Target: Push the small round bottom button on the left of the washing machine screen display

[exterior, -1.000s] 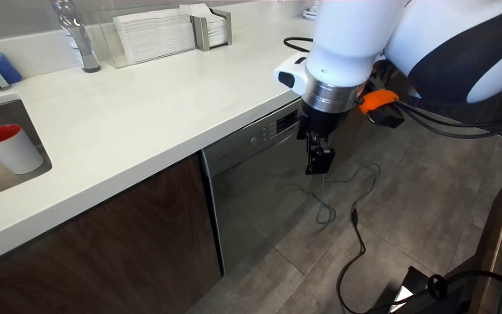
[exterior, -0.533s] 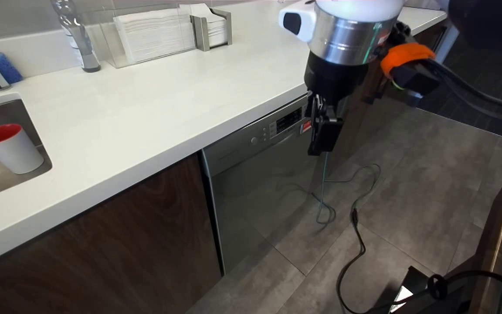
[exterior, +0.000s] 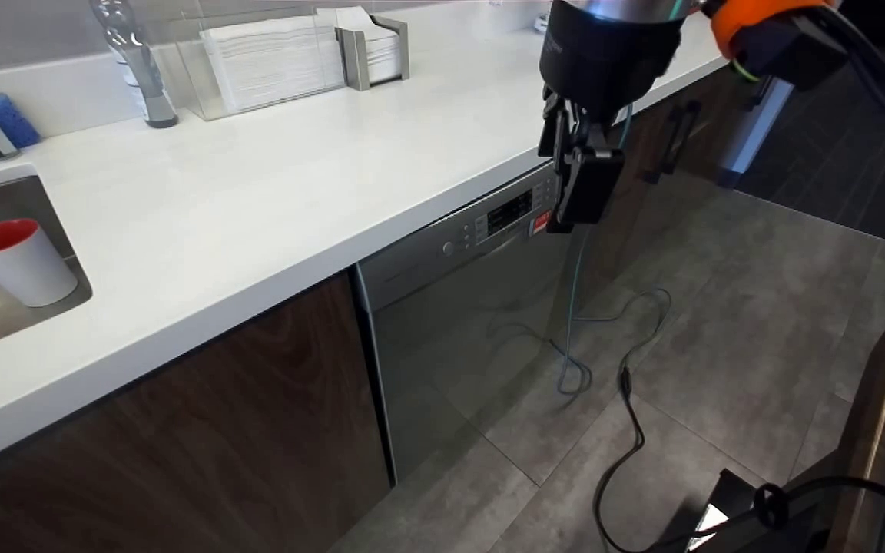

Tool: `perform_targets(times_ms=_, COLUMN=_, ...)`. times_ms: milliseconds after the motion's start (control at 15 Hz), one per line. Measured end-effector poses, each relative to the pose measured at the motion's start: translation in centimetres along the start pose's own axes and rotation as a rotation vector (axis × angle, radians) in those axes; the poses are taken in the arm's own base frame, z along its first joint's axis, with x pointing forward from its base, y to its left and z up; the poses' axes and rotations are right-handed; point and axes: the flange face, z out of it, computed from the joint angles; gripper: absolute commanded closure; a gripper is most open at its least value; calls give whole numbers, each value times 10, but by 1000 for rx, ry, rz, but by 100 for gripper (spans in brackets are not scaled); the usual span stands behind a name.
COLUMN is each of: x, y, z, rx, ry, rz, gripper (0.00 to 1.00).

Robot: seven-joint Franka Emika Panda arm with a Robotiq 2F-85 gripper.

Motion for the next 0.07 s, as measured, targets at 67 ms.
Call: perform_targets(times_ms=67, x=0, y=0, z=0, rx=0, ry=0, rz=0, gripper=0)
